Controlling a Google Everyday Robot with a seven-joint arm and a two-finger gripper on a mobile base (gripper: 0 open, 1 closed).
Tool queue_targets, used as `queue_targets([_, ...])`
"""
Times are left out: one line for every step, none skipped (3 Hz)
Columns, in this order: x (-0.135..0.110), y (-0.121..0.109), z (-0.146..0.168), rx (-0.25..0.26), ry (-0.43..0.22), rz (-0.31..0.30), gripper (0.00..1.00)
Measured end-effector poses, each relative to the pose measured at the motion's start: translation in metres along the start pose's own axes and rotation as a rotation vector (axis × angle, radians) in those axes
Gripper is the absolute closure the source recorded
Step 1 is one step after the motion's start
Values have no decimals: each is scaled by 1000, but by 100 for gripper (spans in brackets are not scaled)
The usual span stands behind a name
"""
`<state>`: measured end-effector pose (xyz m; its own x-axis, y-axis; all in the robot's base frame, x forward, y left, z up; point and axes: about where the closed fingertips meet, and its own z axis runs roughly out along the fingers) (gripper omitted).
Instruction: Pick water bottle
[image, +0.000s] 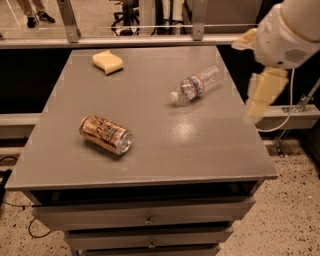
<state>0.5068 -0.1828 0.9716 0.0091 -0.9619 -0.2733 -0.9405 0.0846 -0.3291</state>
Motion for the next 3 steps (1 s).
queue_targets([-13,-45,45,-10,-85,-140,0])
queue_targets([-17,-77,94,-46,-114,-245,0])
queue_targets([-13,-106,145,-91,-113,-306,0])
